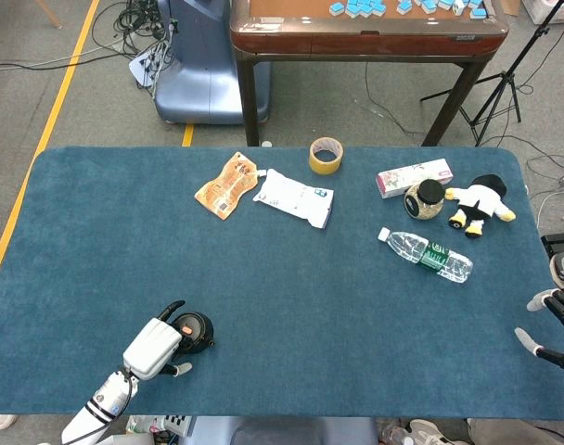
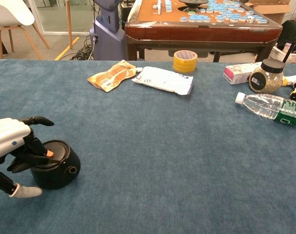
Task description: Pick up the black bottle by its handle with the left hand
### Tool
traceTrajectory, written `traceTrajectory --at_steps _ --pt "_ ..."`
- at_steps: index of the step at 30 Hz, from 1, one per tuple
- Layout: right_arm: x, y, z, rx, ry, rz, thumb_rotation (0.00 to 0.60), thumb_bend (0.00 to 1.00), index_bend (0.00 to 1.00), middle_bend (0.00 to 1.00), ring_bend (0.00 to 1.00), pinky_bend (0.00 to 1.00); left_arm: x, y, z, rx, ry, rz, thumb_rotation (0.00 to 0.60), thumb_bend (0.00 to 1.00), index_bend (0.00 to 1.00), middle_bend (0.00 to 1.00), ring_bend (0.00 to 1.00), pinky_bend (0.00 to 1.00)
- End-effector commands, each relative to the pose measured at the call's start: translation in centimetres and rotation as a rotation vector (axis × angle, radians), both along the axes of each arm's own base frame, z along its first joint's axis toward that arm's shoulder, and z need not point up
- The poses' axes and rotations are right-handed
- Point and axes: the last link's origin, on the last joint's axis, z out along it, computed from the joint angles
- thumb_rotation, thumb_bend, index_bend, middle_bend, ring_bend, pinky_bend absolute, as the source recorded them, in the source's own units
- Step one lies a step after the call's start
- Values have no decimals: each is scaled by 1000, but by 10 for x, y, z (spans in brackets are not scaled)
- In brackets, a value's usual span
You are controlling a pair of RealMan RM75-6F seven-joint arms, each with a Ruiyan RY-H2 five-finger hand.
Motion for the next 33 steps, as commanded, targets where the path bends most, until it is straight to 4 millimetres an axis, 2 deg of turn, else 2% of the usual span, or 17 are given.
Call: traceTrajectory --at_steps 1,7,9,12,16,18,20,27,30,33 --pt "-1 0 0 -1 -3 -1 600 188 480 417 304 389 9 7 3 3 -22 8 600 78 929 945 782 88" --pt "-3 -1 -1 -1 -10 -2 600 188 480 417 304 389 18 15 8 5 -52 41 600 61 962 981 815 88" --pt "-4 -1 -1 0 -12 -1 600 189 480 417 304 389 19 17 10 -2 -69 64 578 54 975 994 832 88" --pt "-5 -2 -2 1 -14 -2 600 189 480 417 304 389 20 18 13 -25 -88 99 482 47 984 1000 843 86" --pt "-6 -2 -2 1 -18 -1 600 189 480 417 303 389 19 20 20 -36 -97 122 300 28 986 1000 844 82" --pt "-6 -2 -2 1 -19 0 600 189 480 417 303 389 19 21 23 -33 -104 131 241 24 986 1000 844 81" --pt "-6 -1 -2 0 -19 1 600 188 480 417 304 389 19 22 27 -26 -112 142 219 23 986 1000 844 76" --pt "-8 -1 -2 -2 -23 1 600 189 480 417 303 389 21 26 34 24 -149 189 218 26 1000 1000 867 74" --pt "-9 -1 -1 -5 -24 0 600 189 480 417 303 389 22 27 36 46 -168 202 244 85 1000 1000 873 74" --pt "-9 0 -1 -4 -24 -2 600 188 480 417 303 389 22 28 37 72 -181 208 462 180 1000 1000 880 74"
